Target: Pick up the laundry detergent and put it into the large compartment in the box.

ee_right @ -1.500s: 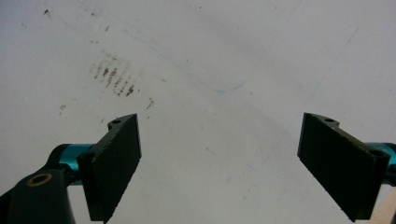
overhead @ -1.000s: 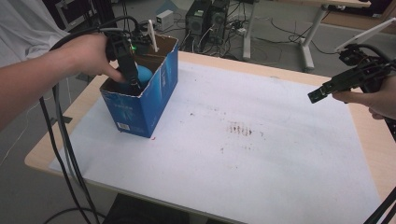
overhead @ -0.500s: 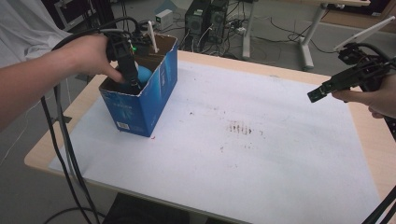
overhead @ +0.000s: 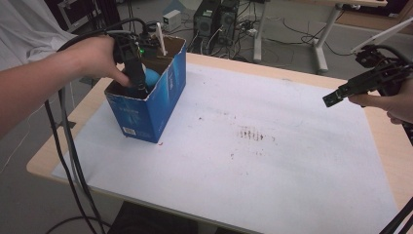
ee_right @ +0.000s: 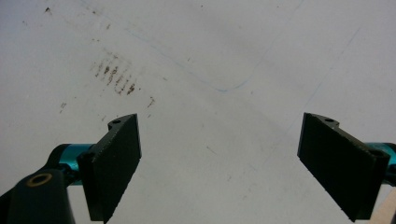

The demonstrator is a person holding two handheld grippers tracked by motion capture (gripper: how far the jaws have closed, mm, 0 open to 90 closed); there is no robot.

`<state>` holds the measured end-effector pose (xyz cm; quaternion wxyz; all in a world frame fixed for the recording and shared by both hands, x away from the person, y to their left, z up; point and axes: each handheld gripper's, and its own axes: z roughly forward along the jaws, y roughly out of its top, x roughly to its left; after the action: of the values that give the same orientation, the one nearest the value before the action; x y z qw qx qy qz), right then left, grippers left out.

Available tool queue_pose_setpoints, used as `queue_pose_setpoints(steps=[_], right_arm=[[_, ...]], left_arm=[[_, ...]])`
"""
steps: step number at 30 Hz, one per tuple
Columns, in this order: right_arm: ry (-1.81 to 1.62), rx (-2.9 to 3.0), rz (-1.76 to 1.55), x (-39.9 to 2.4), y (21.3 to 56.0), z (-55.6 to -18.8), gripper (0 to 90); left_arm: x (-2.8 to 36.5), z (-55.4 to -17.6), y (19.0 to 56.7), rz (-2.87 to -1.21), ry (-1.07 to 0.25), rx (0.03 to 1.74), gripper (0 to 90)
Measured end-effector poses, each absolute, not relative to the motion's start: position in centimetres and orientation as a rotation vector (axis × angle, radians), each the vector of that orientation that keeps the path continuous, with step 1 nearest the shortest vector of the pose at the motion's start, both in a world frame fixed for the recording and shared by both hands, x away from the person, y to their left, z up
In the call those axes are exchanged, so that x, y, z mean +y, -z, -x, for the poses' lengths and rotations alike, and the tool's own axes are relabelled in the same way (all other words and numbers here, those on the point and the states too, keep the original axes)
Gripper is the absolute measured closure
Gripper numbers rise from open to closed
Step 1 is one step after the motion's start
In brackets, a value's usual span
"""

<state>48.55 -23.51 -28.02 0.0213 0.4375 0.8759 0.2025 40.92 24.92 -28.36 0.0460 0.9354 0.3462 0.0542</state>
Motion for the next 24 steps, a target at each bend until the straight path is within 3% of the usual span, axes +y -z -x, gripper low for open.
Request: queue_pose_setpoints(steps=[24], right_arm=[[-0.631,2.717,-1.353,-23.60,28.04,-48.55,12.7]], left_arm=[[24.93,-40.82,28.01,-2.897,-0.146,1.029,23.6]])
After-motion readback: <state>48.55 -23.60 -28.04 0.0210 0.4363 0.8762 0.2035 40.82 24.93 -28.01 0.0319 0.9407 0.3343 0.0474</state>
